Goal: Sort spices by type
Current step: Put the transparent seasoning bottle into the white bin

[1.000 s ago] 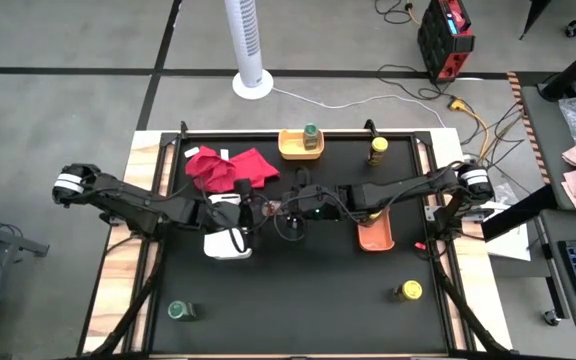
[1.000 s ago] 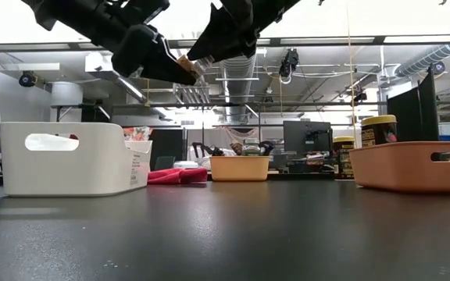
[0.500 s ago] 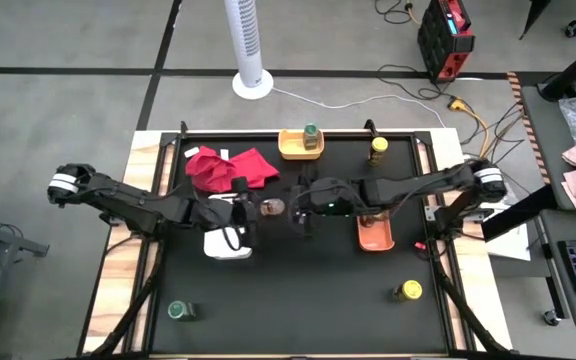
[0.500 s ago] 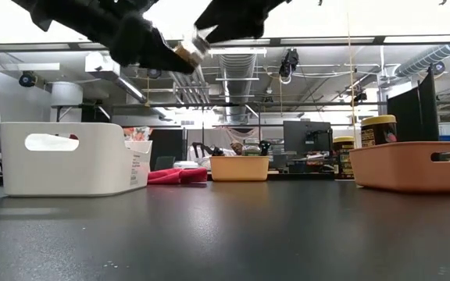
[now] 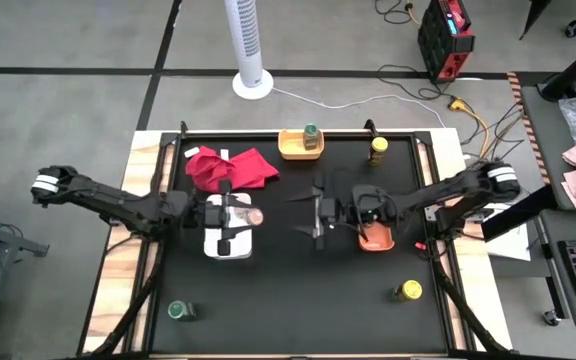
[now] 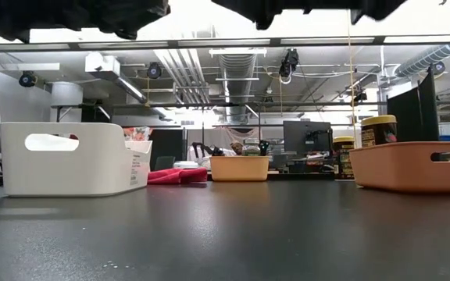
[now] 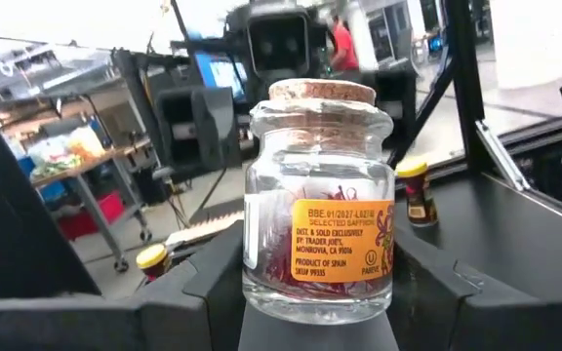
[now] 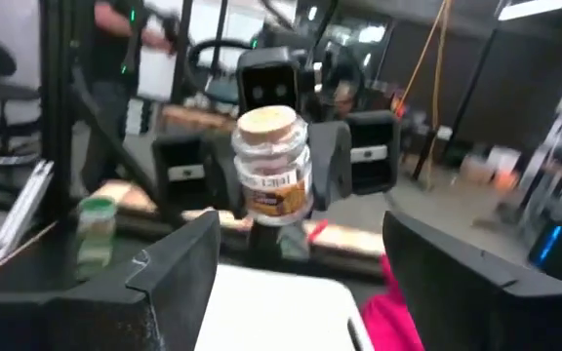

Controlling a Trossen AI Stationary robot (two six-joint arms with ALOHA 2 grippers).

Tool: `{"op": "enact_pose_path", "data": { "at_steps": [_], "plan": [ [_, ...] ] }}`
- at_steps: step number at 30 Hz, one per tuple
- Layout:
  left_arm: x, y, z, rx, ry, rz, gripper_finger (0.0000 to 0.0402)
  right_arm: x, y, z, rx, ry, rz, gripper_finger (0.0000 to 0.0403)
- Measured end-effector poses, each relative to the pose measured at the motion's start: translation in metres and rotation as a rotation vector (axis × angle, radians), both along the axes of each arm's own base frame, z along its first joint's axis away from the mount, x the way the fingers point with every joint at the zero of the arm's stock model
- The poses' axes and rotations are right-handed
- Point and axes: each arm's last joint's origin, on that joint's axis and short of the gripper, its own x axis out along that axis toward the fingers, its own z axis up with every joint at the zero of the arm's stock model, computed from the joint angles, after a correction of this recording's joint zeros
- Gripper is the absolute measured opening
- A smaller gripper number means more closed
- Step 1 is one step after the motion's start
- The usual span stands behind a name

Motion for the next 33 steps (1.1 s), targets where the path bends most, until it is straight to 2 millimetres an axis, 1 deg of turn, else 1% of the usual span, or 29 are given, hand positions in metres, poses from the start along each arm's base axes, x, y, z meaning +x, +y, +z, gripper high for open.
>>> {"op": "enact_pose_path", "data": {
  "at_steps": [3, 4, 9, 11, 16, 19, 23, 26, 29, 30, 31, 33],
  "plan": [
    [0.000, 0.000, -0.001, 0.003, -0.006, 0.001, 0.0170, 0.010, 0.001, -0.010, -0.017, -0.074, -0.003, 0.0278],
    [0.001, 0.000, -0.001, 0.005, -0.004, 0.003, 0.0170, 0.016, 0.001, -0.010, -0.023, -0.096, -0.004, 0.0280],
    [0.010, -0.001, 0.000, 0.014, 0.005, 0.004, 0.0170, 0.043, 0.003, -0.019, -0.039, -0.084, -0.007, 0.0300],
    [0.013, -0.002, 0.001, 0.023, 0.002, 0.007, 0.0170, 0.052, 0.003, -0.019, -0.051, -0.089, -0.009, 0.0308],
    [0.015, -0.002, 0.000, 0.027, -0.003, 0.011, 0.0170, 0.062, 0.004, -0.019, -0.063, -0.101, -0.012, 0.0316],
    [0.015, -0.002, 0.000, 0.027, -0.002, 0.011, 0.0170, 0.063, 0.004, -0.018, -0.074, -0.091, -0.006, 0.0303],
    [0.016, -0.002, -0.001, 0.028, 0.002, 0.012, 0.0170, 0.064, 0.005, -0.016, -0.085, -0.092, 0.003, 0.0275],
    [0.016, -0.002, -0.001, 0.029, 0.001, 0.013, 0.0170, 0.066, 0.004, -0.013, -0.086, -0.097, 0.002, 0.0240],
    [0.017, -0.002, -0.002, 0.026, 0.006, 0.020, 0.0170, 0.068, 0.002, -0.013, -0.093, -0.079, -0.001, 0.0193],
    [0.017, -0.002, -0.002, 0.023, 0.006, 0.024, 0.0176, 0.069, 0.001, -0.013, -0.096, -0.069, -0.002, 0.0181],
    [0.017, -0.002, -0.002, 0.021, 0.006, 0.027, 0.0189, 0.069, 0.001, -0.013, -0.098, -0.068, -0.003, 0.0180],
    [0.017, -0.001, -0.003, 0.016, 0.016, 0.043, 0.0230, 0.069, 0.001, -0.014, -0.100, -0.058, -0.009, 0.0180]
  ]
}}
